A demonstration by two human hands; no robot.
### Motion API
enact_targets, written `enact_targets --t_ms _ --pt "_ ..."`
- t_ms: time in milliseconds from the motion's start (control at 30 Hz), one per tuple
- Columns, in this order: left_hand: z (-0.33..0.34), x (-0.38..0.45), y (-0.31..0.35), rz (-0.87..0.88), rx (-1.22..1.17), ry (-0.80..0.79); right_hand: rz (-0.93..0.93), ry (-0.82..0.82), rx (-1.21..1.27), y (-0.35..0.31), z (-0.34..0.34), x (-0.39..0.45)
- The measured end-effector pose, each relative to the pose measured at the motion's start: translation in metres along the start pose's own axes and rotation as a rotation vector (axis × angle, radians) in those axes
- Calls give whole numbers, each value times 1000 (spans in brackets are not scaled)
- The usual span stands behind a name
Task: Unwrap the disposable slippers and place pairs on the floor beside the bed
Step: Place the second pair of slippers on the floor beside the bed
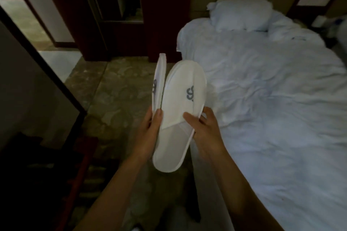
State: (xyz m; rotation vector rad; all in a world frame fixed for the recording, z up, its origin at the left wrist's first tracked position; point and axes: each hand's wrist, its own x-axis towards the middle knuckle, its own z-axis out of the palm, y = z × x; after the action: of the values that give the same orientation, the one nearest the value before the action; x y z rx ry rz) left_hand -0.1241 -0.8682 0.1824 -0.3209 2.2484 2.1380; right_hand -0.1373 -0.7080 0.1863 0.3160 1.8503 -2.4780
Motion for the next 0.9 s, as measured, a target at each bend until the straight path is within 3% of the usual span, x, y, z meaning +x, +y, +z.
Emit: enact_targets --t_ms 233,500,900 --pt "-13 58 2 37 28 -271 -71 239 116 12 25 -4" --pt "51 100 -14 173 186 -497 -139 634 231 19 -3 2" --pt "129 166 -18 104 212 -853 -233 987 329 30 -33 34"
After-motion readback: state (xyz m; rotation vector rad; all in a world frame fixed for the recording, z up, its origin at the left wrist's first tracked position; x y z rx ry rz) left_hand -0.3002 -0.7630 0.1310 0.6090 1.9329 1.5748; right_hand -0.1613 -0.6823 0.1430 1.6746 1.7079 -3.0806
